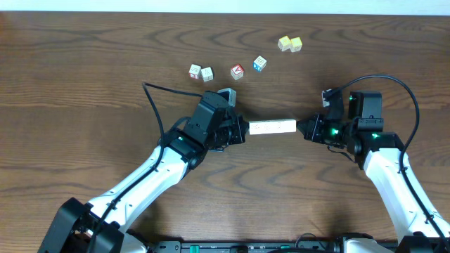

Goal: Lift 4 blocks
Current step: 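Hold the four-block row raised between both grippers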

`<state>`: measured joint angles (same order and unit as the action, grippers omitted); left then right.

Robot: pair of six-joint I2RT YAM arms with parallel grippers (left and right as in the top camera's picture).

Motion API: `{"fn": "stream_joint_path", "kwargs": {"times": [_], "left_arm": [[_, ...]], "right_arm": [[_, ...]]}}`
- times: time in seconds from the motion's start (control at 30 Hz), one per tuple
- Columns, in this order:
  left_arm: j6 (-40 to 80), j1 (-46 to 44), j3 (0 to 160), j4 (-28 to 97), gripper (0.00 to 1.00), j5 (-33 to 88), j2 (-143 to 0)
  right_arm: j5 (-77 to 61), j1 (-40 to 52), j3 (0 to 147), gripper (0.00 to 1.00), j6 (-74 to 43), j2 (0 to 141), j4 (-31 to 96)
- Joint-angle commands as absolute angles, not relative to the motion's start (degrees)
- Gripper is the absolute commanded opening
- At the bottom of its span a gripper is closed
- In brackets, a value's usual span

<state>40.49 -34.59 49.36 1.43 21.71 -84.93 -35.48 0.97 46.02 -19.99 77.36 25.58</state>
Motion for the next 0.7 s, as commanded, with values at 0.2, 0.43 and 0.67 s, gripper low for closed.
{"fn": "stream_joint_path", "kwargs": {"times": [0.2,0.43,0.67], "left_arm": [[40.8,-37.1,50.9,-0.5,0.07,28.9,-83.5],[40.8,-37.1,50.9,-0.5,0.07,28.9,-83.5],[41.0,-37.1,50.9,-0.5,0.07,28.9,-83.5]], "right_arm": [[-47.9,3.1,46.4,0.01,-20.8,77.3,25.5],[-47.9,3.1,46.4,0.01,-20.8,77.3,25.5],[-47.9,3.1,46.4,0.01,-20.8,77.3,25.5]]}}
